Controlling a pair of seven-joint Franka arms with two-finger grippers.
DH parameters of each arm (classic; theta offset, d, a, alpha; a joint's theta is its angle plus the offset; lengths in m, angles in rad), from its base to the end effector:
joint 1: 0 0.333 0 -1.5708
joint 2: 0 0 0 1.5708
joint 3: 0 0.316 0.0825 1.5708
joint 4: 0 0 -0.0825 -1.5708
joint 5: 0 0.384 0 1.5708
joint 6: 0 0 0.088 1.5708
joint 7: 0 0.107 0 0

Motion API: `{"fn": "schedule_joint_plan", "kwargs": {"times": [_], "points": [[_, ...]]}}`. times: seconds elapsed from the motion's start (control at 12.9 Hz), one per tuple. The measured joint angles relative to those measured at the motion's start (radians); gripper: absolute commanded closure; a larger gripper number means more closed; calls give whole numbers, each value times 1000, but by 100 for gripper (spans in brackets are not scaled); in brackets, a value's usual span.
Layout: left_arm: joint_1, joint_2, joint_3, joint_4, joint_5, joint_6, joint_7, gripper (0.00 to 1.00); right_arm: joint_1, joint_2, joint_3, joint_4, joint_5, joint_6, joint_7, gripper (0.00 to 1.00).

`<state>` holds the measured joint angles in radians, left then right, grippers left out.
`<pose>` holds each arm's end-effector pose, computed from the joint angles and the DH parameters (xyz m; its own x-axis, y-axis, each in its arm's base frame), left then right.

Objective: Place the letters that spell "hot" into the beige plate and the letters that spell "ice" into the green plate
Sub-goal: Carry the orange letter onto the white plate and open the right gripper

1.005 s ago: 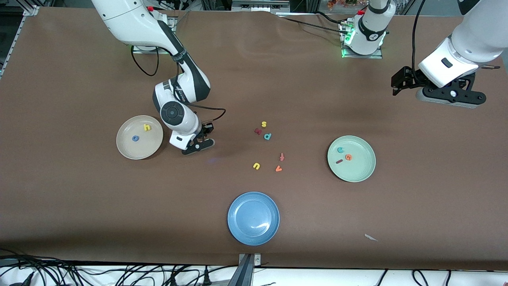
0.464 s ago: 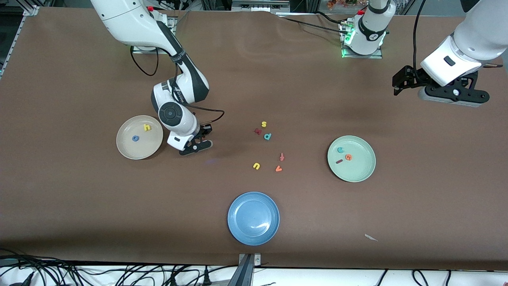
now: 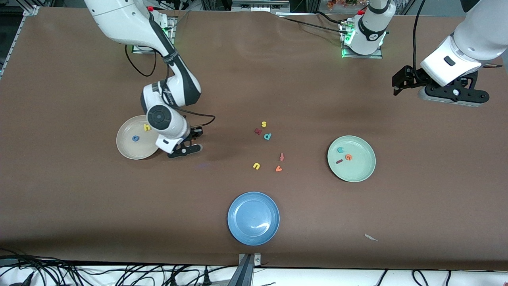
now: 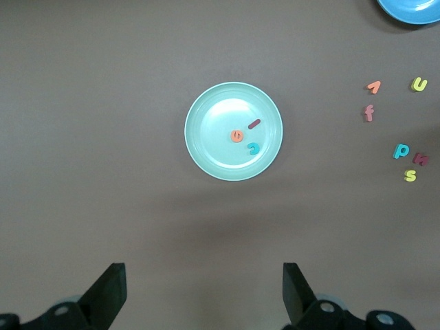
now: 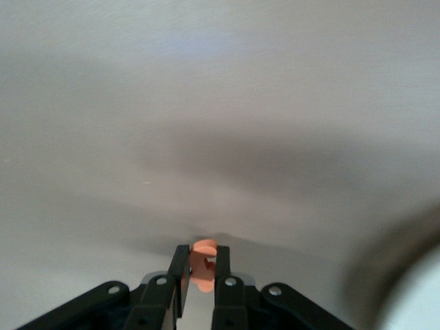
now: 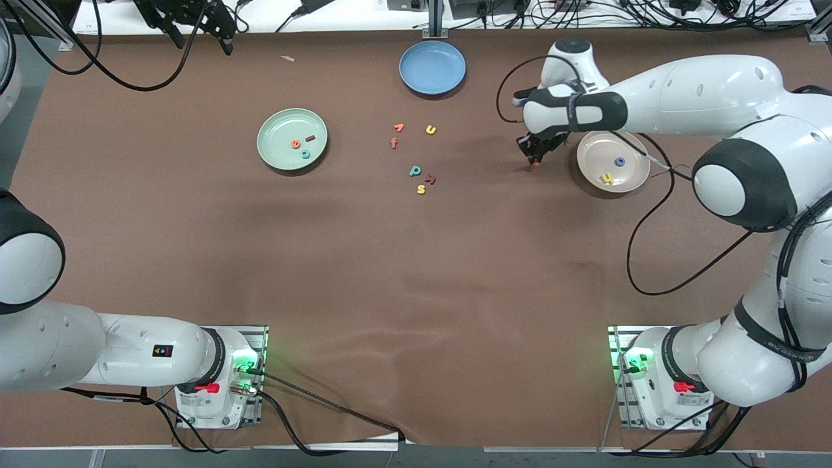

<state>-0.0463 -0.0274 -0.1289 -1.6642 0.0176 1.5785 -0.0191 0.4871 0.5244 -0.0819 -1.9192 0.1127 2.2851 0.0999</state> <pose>0.5359 -0.0939 0.5961 0.9862 -0.1551 -0.0581 -0.1566 -0.9874 -0.0222 0.5589 0.2442 0.2055 0.9605 0.2288 -0.1583 0.2292 -0.9733 -0.0159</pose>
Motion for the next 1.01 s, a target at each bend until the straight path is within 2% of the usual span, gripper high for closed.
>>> {"fn": "schedule_joint_plan", "kwargs": {"times": [0.46, 0.62, 0.7, 0.85, 0.93, 1.01], "points": [[-3, 0, -1, 0, -1, 0, 0, 0, -3, -89, -213, 20, 0, -266, -2, 83], [-8, 0, -1, 0, -1, -1, 0, 0, -4, -87, -279, -18, 0, -296, -24, 82], [-11, 0, -1, 0, -2, -1, 0, 0, -5, -87, -302, -48, 0, -298, -38, 78], [-13, 0, -1, 0, -3, -1, 0, 0, -6, -85, -316, -118, 0, -270, -41, 73], [-13, 0, -1, 0, -4, -1, 0, 0, -5, -83, -316, -143, 0, -245, -42, 61], [-13, 0, -1, 0, -12, -1, 0, 0, -5, -81, -317, -155, 0, -229, -45, 25]]}}
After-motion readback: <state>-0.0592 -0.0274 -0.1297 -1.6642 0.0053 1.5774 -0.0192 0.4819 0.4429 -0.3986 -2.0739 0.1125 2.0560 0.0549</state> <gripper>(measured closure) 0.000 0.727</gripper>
